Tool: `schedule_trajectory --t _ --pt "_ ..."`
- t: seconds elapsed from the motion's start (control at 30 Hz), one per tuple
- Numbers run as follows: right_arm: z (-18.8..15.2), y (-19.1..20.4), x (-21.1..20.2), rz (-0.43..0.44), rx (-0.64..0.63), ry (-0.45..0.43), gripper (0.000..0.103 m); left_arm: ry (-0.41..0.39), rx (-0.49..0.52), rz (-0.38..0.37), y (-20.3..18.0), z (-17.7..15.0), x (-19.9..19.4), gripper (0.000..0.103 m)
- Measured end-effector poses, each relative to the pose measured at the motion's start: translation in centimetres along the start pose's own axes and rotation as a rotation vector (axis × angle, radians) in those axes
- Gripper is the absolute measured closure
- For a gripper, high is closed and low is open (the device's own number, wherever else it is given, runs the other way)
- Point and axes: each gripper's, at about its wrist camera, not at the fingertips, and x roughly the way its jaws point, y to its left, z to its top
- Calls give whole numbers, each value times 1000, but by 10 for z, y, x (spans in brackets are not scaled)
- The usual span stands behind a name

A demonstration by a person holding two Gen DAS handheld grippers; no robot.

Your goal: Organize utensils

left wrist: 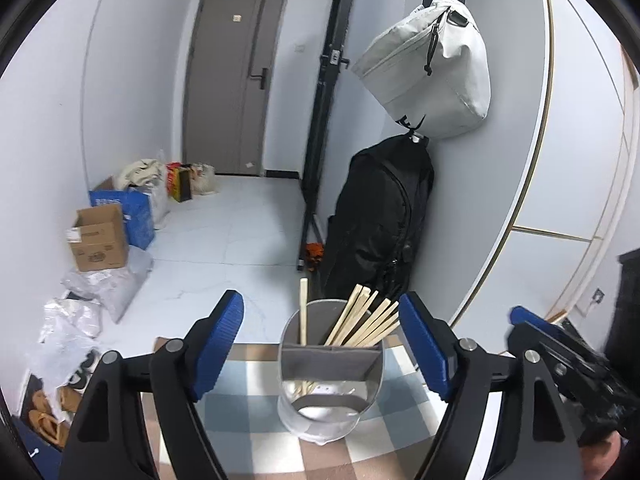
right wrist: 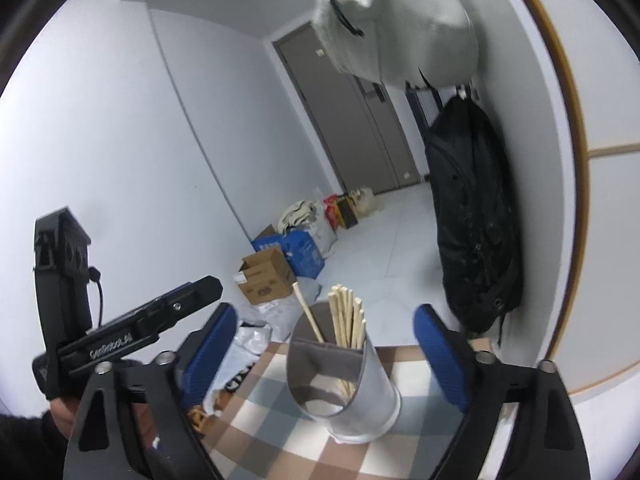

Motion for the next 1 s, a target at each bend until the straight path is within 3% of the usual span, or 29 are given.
schedule_trajectory --t 0.17,0.53,0.7,0.8,1.0 --pt "-13 21 -22 -2 -48 -32 0 -25 -18 53 -1 -7 -20 20" --pt "-36 38 -48 -38 -100 -78 0 -94 18 82 -9 -27 -52 6" --pt "-56 36 -47 -47 -140 -90 0 -143 52 99 -3 -49 -51 2" --pt "-63 34 -43 -53 -105 -62 0 -146 46 114 4 -65 -44 2" --pt "-73 44 -46 -69 -183 -73 0 -131 53 135 5 -74 -35 2"
